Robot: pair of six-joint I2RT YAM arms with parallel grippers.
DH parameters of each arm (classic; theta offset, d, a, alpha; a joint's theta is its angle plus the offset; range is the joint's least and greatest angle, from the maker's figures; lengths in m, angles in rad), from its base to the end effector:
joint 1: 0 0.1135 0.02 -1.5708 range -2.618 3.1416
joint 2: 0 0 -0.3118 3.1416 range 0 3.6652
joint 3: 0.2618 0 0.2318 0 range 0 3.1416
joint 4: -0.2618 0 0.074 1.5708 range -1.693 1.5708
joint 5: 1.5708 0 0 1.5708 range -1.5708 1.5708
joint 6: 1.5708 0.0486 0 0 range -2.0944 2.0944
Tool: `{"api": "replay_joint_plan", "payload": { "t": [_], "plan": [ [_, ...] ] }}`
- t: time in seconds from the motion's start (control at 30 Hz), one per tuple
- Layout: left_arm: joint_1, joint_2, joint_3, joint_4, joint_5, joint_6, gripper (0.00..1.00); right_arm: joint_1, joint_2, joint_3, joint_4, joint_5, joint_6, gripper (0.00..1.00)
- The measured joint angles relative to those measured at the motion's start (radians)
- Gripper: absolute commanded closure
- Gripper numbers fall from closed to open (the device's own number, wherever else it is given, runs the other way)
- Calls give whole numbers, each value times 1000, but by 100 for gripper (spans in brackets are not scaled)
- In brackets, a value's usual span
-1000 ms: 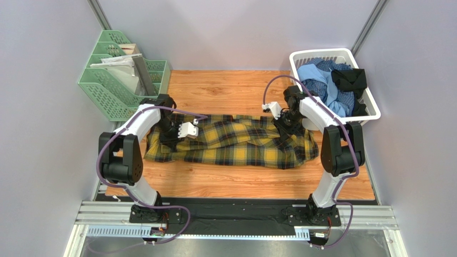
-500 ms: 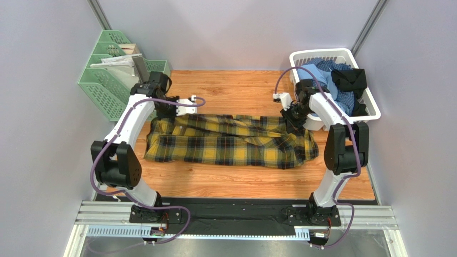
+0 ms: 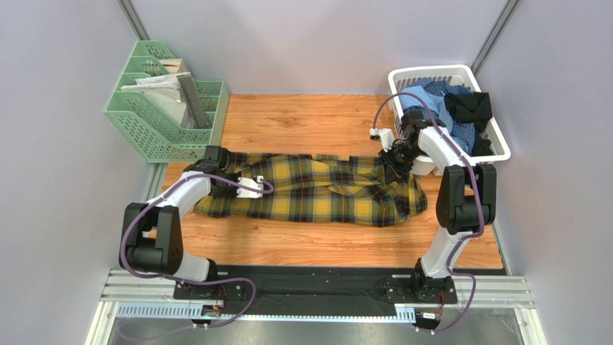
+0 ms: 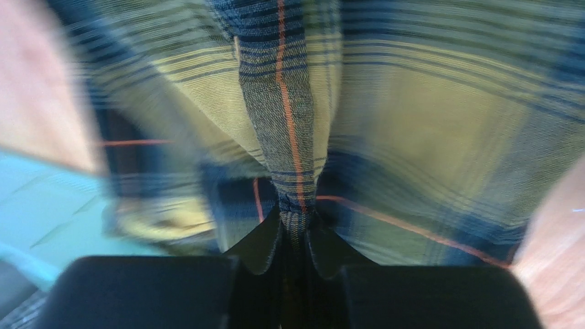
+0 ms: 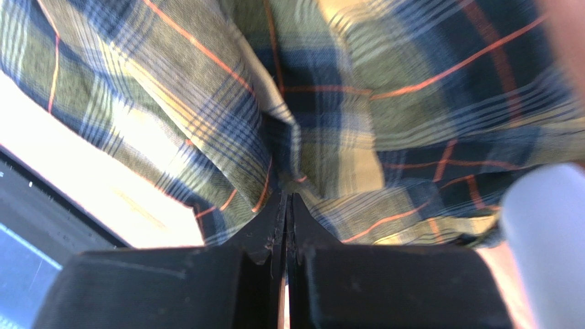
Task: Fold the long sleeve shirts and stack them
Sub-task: Fold the shirt
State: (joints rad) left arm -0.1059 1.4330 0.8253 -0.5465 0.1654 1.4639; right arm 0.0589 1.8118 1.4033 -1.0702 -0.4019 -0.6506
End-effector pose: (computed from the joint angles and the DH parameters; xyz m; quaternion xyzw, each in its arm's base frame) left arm 0.2424 -0.0338 0.2322 0.7012 0.6777 0.0665 0.2111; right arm 0.3329 0.0387 0.2642 -0.3486 0.9147 0.1776 0.1013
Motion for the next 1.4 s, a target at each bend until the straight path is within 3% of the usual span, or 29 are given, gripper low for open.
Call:
{"api": "replay_joint_plan", "payload": {
  "t": [0.1, 0.17, 0.27, 0.53, 0.63, 0.7, 0.87, 1.27, 1.4],
  "plan": [
    [17, 2, -25, -2, -9, 1, 51, -1, -7, -23, -21, 4, -10, 80],
    [36, 0, 17, -27, -3, -12, 44, -2, -31, -44, -32, 14, -21, 76],
    [56, -26, 129, -91, 39, -53, 32, -8, -103, -64, -58, 27, -39, 61],
    [5, -154, 263, -169, 138, -214, 30, -28, -306, -185, -124, 29, -76, 55],
    [-3, -119, 240, -173, 140, -257, 33, -32, -301, -293, -124, 40, -85, 57],
    [-3, -90, 204, -172, 133, -275, 33, -38, -283, -354, -118, 49, -89, 64],
    [4, -59, 90, -167, 98, -284, 41, -51, -208, -415, -60, 79, -85, 100],
    [127, -2, -45, -147, 23, -225, 46, -149, -164, -488, 16, 174, -83, 100],
    [164, 32, -43, -132, 1, -209, 37, -152, -164, -479, 14, 193, -84, 100]
  ]
}}
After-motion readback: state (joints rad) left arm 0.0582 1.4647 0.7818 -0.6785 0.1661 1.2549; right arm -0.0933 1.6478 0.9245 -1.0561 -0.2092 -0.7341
